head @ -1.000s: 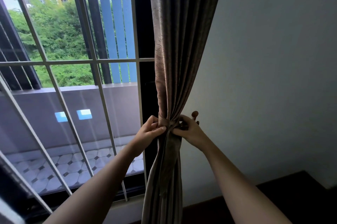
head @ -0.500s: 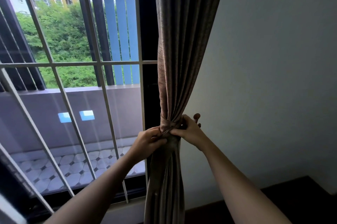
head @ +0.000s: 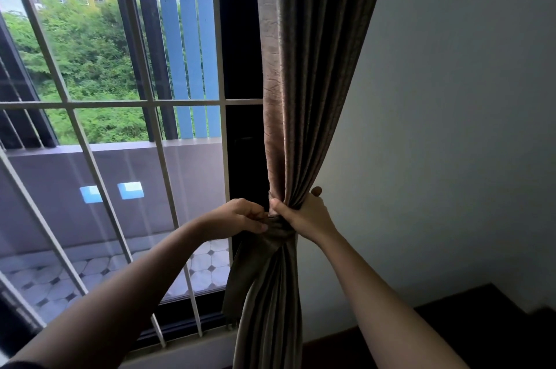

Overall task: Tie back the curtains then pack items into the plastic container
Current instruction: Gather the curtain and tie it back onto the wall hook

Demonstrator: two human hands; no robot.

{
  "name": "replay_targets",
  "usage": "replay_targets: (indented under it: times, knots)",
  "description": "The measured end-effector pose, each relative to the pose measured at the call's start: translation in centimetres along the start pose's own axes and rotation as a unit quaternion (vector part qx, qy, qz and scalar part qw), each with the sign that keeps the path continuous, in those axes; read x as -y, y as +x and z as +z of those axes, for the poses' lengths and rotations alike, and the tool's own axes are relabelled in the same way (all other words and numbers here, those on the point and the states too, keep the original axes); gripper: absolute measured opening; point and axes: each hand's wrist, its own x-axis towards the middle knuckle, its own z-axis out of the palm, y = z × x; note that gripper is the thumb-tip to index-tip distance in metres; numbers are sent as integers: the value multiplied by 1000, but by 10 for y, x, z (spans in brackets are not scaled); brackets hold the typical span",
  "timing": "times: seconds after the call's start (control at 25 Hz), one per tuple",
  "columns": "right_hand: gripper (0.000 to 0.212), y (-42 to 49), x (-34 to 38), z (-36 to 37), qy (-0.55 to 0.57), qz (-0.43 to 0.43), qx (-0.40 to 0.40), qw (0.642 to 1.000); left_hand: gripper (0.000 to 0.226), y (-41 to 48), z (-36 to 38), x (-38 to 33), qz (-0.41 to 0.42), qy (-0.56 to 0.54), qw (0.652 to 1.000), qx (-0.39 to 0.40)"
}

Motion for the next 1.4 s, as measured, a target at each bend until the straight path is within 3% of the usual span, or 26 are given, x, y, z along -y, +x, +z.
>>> replay_targets:
  times: [0.08,0.24,0.32,0.4,0.48,0.64,0.8,0.92,1.08,1.2,1.28,1.4]
  knots:
    - [40,0,3,0,6,-10,6,1000,38,-3,-6,-2,31,59,998,-4]
    - [35,1,5,-2,14,-15,22,1000,24,-12,-15,-12,40,74,995,49]
    - [32,0,1,-7,21,-19,24,999,30,-6,-20,-14,58,167,984,28]
    - [28,-1,-2,-12,40,-16,42,998,18,0,-25,-18,88,222,971,-5]
    - [25,-1,-8,-17,55,-16,71,996,9,4,-25,-19,83,173,981,-11]
    - [29,-3,-23,-29,73,-16,95,993,18,16,-5,-22,73,19,997,-6]
    - [35,-5,-41,-43,91,23,37,995,14,42,22,-23,170,130,972,-95]
    - [29,-10,-48,-59,85,45,25,995,23,56,38,-23,218,136,956,-143]
    - [20,-19,-54,-80,108,59,25,992,17,75,52,-31,257,91,949,-158]
    - [37,-34,-61,-69,146,25,-34,988,9,83,63,-38,242,37,957,-156]
    - [55,-43,-63,-49,140,2,-147,979,10,85,68,-42,237,20,961,-142]
    - [55,-44,-58,-30,106,1,-278,955,10,92,67,-44,211,-6,973,-90]
